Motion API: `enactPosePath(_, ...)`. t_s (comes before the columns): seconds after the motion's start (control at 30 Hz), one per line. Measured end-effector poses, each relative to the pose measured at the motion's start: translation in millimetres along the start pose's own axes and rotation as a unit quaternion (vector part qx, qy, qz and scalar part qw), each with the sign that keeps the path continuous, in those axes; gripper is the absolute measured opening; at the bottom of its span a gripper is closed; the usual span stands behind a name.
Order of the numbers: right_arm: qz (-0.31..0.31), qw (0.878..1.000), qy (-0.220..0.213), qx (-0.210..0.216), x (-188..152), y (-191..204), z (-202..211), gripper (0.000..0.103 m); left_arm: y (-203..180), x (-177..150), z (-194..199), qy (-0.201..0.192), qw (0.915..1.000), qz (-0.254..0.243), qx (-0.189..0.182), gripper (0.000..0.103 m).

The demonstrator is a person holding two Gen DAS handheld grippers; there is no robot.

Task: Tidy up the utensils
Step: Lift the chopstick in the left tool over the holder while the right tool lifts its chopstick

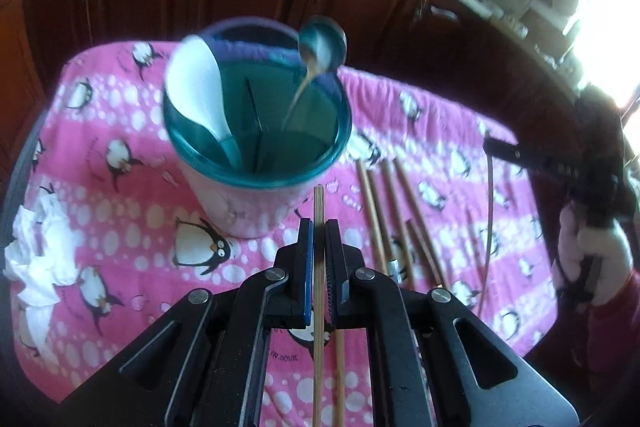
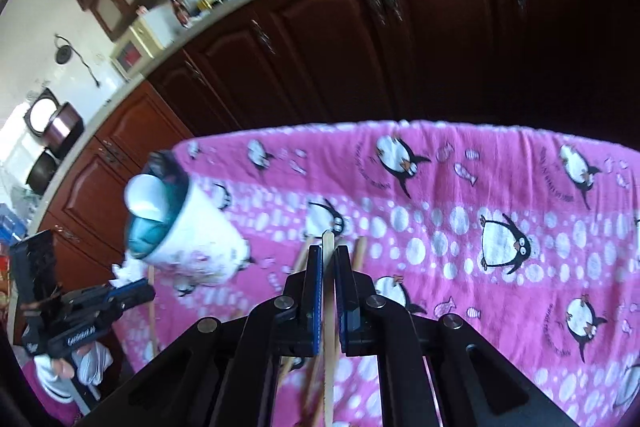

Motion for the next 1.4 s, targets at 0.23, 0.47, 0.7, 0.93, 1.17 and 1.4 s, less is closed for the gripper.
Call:
enactPosePath(0.23, 0.011, 0.999, -0.044, 0.024, 7.5, 18.0, 55.2, 0.005, -8.2, 12.5, 55.2, -0.042, 0.9990, -0.017, -0.008, 0.004)
enactPosePath(0.47, 0.028, 0.995, -0.082, 0.046, 24.2, 47.1, 94.9, 0.005, -22.8, 21.4, 92.6, -0.068, 0.9969, -0.032, -0.020, 0.004)
enactPosePath(0.7, 0.043, 0.989, -0.122, 0.066, 51.4, 78.3, 126.7, 0.005, -37.1, 43.0, 127.5, -0.098, 0.9937, -0.044, -0.030, 0.004)
enactPosePath(0.93, 0.052, 0.981, -0.167, 0.080, 88.4, 121.4, 140.7, 0.005, -46.1, 97.1, 174.4, -0.167, 0.9835, -0.069, -0.013, 0.004)
enactPosePath(1.17, 0.052, 0.975, -0.203, 0.075, 130.9, 163.3, 130.8, 0.005, -19.5, 154.6, 182.9, -0.215, 0.9742, -0.060, 0.032, 0.004)
enactPosePath(1.4, 0.070, 0.969, -0.231, 0.051, 160.6, 191.8, 104.2, 0.005, 14.3, 189.8, 168.6, -0.246, 0.9638, -0.059, 0.083, 0.004)
Point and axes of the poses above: each gripper's, at about its wrist camera, not at the fingertips, and z roughly against the way its jaws point, y to its left, x to its top, the point moved 9 cm from there along -z, roughly the way its jaws point, and after that the axes turned 13 degrees about -x, right-handed, at the moved point
